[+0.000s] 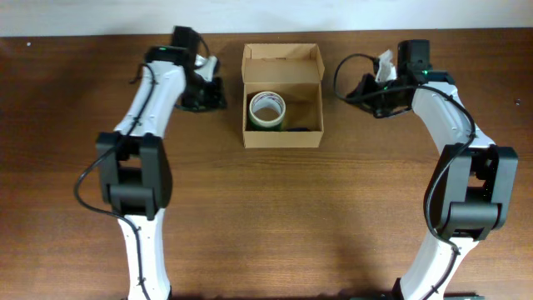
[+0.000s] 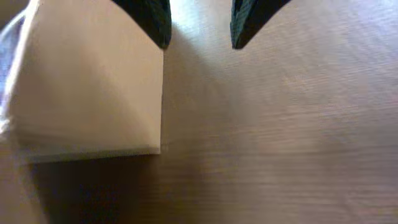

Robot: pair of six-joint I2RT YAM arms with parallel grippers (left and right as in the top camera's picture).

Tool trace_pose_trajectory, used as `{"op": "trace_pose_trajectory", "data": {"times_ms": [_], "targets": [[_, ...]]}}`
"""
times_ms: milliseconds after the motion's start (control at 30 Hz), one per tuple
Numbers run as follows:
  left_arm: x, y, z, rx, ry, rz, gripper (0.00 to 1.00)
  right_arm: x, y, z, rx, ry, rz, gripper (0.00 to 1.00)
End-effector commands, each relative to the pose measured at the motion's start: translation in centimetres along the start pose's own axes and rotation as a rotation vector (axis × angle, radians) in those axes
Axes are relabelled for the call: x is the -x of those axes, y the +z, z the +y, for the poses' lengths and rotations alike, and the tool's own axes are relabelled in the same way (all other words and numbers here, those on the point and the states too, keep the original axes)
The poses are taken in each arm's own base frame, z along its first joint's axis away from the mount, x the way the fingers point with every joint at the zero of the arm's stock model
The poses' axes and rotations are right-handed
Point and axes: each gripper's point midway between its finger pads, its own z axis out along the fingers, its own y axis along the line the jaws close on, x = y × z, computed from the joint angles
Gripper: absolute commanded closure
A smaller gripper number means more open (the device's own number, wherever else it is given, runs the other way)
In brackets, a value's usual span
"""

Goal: Pack container
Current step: 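Bring both grippers to the box's side flaps and grip them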

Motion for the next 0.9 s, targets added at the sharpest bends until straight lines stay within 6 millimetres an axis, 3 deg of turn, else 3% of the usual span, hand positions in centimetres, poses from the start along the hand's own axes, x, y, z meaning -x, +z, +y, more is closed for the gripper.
{"op": "trace_pose_trajectory", "data": {"times_ms": [0, 267, 533, 867], "targets": [[1.9, -1.1, -0.8, -0.155, -0.097, -0.049, 0.69, 1.3, -0.5, 2.5, 0.11, 0.103, -0.022, 0.91], [4.5, -1.0, -2.5, -0.346, -0.192, -0.106, 0.68, 2.8, 0.1, 2.9, 0.151, 0.184, -0.061, 0.92], [5.4, 1.4, -3.4, -0.488, -0.28, -0.075, 0.69, 1.5, 3.6, 2.8, 0.21, 0.217, 0.02, 0.92], [6.7, 2.6, -4.1, -0.595, -0.33, -0.08, 0.69, 1.4, 6.7, 3.8, 0.344, 0.24, 0.064, 0.93]]}}
